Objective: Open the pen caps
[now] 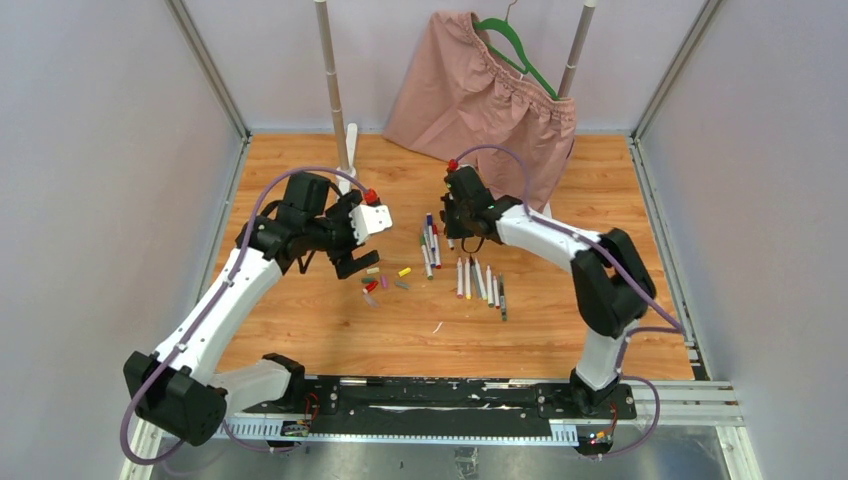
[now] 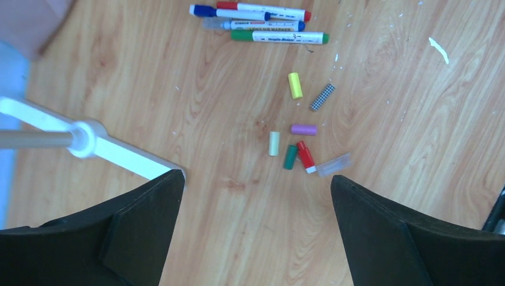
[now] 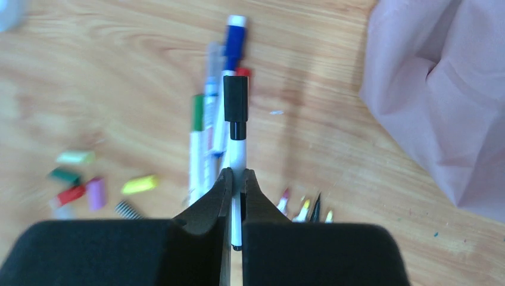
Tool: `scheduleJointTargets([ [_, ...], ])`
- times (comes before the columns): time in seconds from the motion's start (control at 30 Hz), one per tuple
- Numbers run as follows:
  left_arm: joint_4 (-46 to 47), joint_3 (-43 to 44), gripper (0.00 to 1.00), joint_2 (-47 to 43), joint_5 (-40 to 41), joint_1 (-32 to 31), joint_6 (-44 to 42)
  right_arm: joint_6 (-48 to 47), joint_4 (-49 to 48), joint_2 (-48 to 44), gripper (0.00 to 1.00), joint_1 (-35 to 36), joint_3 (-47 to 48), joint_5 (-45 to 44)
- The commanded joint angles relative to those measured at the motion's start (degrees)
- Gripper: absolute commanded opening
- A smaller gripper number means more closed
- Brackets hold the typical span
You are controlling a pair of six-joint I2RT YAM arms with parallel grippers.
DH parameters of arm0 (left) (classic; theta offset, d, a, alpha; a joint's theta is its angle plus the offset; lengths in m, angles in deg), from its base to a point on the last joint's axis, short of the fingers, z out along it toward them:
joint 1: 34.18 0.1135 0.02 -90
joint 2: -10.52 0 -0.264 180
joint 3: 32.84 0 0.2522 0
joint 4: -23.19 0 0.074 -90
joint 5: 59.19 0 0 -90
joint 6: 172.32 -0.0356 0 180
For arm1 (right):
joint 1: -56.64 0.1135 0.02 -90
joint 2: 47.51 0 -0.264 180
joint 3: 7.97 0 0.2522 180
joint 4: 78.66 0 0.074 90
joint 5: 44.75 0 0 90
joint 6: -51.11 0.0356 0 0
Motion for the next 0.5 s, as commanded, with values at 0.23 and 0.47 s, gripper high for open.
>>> scheduleJointTargets([
  [0.23,-0.1,-2.8,1.0,-5.5,-5.8,0.0,-29.3,-2.1,-0.1,-16.4,0.0,-0.5,-8.7,42.2],
  [0.47,-3.7,-4.8,1.0,-8.5,-1.2,-8.0,-44.6,-0.7,-0.1,-16.1,0.0,2.3,-6.0,56.9],
])
